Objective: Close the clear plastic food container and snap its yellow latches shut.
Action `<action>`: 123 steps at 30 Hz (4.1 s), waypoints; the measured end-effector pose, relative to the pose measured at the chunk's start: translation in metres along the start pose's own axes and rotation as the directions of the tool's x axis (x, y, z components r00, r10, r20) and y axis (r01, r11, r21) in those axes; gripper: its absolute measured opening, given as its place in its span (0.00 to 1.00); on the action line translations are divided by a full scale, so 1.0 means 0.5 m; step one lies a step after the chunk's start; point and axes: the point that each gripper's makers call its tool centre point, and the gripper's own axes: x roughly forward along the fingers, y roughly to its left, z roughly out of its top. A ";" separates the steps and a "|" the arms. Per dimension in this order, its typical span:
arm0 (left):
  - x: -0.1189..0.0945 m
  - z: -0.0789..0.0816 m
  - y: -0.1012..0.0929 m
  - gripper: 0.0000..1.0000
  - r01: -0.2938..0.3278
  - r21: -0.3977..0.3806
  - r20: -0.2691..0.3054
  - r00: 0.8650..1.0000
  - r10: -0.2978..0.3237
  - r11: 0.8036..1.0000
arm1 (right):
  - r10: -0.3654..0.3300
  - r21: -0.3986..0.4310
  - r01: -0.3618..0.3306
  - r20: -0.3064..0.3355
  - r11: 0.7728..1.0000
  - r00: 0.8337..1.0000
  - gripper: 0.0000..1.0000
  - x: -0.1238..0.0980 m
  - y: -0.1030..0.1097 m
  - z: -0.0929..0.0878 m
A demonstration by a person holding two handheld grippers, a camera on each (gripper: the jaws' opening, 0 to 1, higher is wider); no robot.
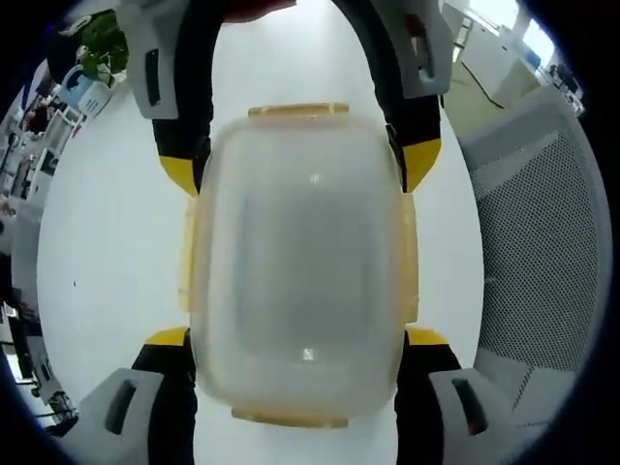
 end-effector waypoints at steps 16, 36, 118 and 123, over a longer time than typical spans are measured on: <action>-0.023 -0.094 0.001 0.86 -0.001 0.006 0.001 1.000 0.001 1.000 | -0.006 0.007 0.006 0.010 1.000 1.000 0.83 0.035 0.000 0.091; -0.043 -0.180 0.014 0.86 -0.002 -0.019 0.046 0.999 0.003 1.000 | -0.004 -0.007 0.004 -0.011 1.000 1.000 0.83 0.069 -0.014 0.176; -0.007 -0.173 0.246 0.89 0.013 -0.016 0.040 0.999 -0.012 1.000 | -0.013 -0.003 0.013 -0.001 1.000 1.000 0.83 0.064 -0.248 0.165; -0.007 -0.173 0.246 0.89 0.013 -0.012 0.036 0.999 -0.013 1.000 | -0.012 0.000 0.012 -0.023 1.000 1.000 0.83 0.065 -0.248 0.166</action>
